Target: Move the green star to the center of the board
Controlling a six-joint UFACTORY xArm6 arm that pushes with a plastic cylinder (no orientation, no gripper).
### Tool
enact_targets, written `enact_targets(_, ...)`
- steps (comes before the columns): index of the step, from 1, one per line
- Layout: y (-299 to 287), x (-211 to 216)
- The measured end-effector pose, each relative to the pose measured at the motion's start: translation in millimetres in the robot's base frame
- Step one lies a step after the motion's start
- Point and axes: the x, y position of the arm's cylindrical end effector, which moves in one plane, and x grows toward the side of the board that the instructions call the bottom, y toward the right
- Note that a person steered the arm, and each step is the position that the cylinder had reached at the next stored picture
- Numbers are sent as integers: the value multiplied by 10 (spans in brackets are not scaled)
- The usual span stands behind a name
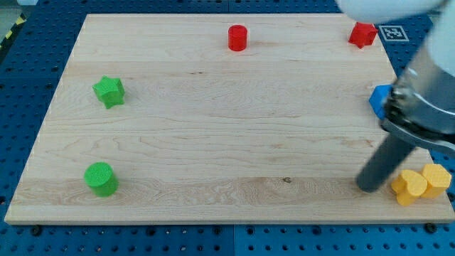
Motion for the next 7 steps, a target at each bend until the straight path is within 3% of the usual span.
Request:
enact_targets(4,-2292,-2072)
enact_targets(6,-3823,-2188)
enact_targets(7,-4167,-2123)
